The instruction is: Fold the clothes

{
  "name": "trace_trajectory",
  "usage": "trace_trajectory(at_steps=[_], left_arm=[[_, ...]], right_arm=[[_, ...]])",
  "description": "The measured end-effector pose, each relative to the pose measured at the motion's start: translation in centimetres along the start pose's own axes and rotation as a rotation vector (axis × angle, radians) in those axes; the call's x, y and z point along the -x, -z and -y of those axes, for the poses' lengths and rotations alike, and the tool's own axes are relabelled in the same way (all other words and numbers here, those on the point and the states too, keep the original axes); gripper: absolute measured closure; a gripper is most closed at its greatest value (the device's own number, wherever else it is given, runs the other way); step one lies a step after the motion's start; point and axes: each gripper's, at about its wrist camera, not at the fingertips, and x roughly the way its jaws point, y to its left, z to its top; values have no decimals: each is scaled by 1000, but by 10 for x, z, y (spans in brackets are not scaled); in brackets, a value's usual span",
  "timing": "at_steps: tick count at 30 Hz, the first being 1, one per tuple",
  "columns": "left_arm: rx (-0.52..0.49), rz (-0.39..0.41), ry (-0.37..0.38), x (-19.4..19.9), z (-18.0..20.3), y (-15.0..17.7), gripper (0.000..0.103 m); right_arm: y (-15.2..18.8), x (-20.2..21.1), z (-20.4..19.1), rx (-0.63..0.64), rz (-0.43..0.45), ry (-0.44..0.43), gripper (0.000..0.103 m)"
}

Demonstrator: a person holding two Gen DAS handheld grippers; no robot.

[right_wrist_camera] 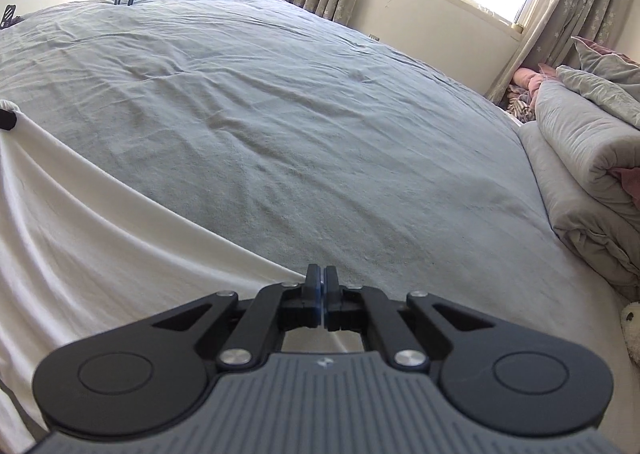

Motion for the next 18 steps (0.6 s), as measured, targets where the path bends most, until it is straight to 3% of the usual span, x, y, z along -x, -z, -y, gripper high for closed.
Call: trace_trajectory(at_steps=[7, 15, 18], left_arm=[[-34, 19, -78, -5, 12, 2, 86], [-19, 28, -135, -6, 9, 2, 86], [-56, 14, -161, -12, 14, 6, 86]], right_arm=[[5, -15, -21, 38, 43, 132, 103], [-4, -4, -30, 32, 169, 251, 103], [0, -17, -28, 27, 128, 297, 103]])
